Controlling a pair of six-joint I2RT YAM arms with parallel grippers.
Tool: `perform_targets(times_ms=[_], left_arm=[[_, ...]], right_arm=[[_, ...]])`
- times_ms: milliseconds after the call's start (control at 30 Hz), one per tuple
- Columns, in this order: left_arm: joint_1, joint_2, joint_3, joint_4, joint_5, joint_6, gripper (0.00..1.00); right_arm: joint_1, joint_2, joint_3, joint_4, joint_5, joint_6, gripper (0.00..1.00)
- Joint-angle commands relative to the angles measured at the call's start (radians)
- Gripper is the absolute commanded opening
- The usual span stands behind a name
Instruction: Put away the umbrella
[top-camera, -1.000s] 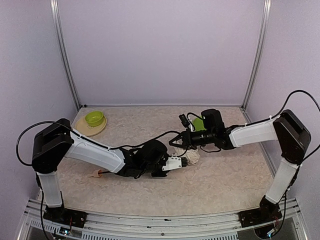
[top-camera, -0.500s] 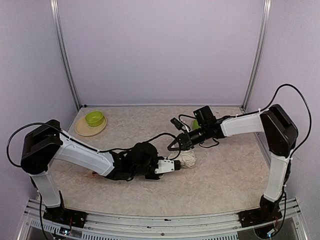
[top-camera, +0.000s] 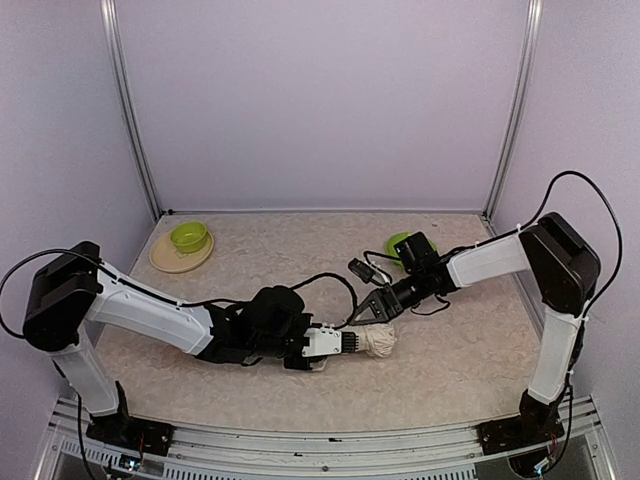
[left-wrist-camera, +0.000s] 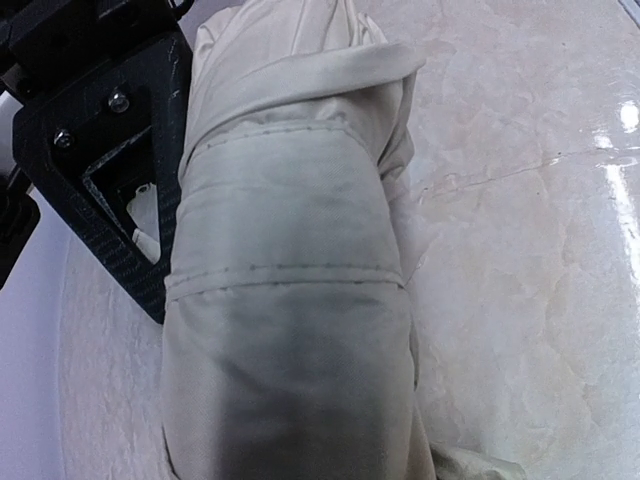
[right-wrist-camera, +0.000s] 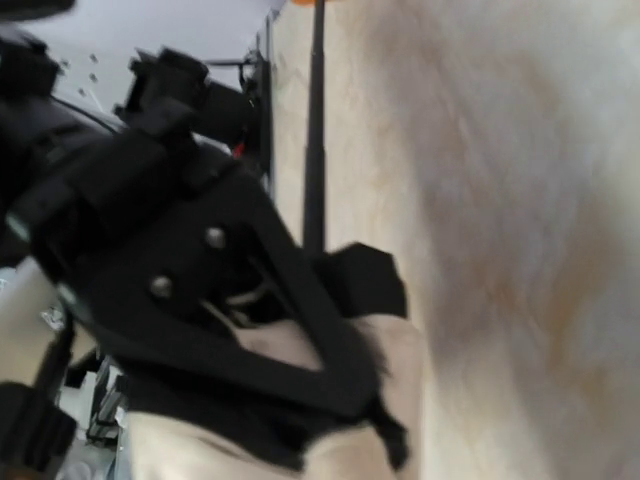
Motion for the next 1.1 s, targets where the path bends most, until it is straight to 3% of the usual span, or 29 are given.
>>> perform_targets(times_ms=[0,200,500,800,933,1067], left_arm=[[-0.012,-0.086,0.021,0.162,0.048,-0.005,0.0],[0.0,-0.11,0.004,0.156,0.059,-0.007,0.0],[0.038,-0.109,0.025,0.058,0.122,-0.122,0.0],[0.064,-0.089,0.066,-0.034,0.104,-0.201,0.0],[0.074,-0.106,0.088,-0.059,0.108,-0.206,0.0],[0.079,-0.089,0.086,-0.067,0.084,-0.205,0.0]], right_arm=[[0.016,-0.011,-0.036,0.014,0.075,-0.029,0.13],[0.015,-0.005,-0.053,-0.005,0.126,-0.052,0.29],[-0.03,-0.061,-0.113,0.033,0.17,-0.05,0.31],[-0.104,-0.321,-0.214,0.044,0.43,-0.135,0.39],[-0.109,-0.373,-0.32,0.151,0.455,-0.163,0.47],[-0.113,-0.358,-0.432,0.299,0.519,-0.022,0.51]])
